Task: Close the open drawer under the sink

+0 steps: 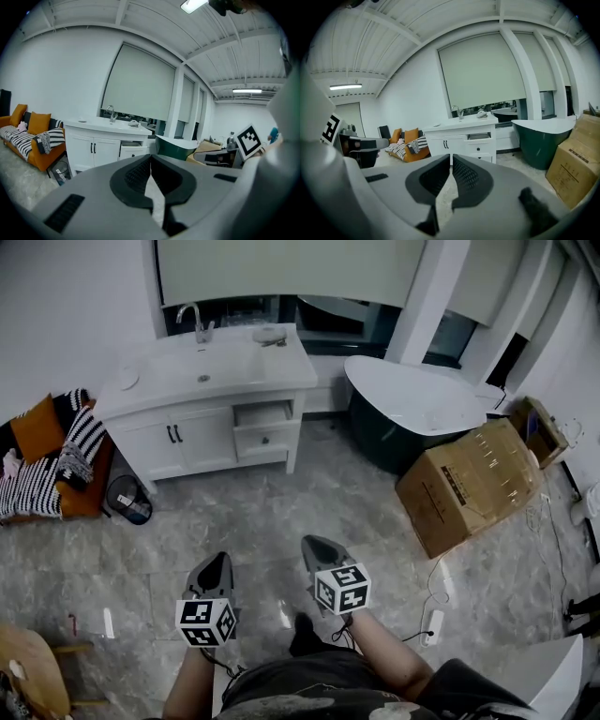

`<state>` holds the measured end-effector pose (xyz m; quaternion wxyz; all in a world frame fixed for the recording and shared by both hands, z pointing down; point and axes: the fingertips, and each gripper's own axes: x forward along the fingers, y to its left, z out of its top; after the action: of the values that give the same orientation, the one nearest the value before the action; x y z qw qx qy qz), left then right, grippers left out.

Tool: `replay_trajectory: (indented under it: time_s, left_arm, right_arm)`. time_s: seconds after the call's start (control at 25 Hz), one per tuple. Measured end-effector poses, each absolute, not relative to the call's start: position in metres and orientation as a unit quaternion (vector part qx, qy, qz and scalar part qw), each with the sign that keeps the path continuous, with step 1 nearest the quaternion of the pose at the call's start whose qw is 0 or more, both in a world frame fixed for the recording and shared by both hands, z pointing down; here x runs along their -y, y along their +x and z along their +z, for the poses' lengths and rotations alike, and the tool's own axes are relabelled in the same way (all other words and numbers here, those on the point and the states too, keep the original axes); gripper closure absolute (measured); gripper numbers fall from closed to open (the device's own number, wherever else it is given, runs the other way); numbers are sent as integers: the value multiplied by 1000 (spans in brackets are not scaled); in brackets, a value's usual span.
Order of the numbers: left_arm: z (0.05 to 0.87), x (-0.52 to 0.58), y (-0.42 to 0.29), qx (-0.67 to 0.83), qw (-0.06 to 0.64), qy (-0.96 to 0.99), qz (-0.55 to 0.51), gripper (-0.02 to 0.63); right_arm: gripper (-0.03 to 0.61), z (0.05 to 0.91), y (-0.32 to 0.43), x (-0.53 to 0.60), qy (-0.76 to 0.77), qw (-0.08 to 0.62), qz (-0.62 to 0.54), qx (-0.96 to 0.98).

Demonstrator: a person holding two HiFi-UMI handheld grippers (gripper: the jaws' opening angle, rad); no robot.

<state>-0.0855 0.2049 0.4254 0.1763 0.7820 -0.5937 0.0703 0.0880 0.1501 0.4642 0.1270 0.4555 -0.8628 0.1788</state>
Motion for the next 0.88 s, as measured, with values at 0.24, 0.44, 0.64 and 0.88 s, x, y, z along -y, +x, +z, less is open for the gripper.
replay_trajectory:
  time_s: [0.24, 0.44, 0.64, 0.88]
  left_arm:
    - [430, -171, -64, 609, 176, 769, 85, 598]
    - [430, -148, -50, 624, 174, 756, 99, 598]
    - [428, -133, -38, 638, 172, 745, 93, 598]
    - [434, -126, -21, 629, 173, 750, 109, 598]
  right_arm:
    - [548, 454, 125, -98, 473, 96, 164, 860]
    - [548, 454, 149, -65, 469, 82, 183, 860]
    - [548, 460, 162, -48, 452, 90, 176, 870]
    - [548, 470, 167, -39, 441, 106, 178, 873]
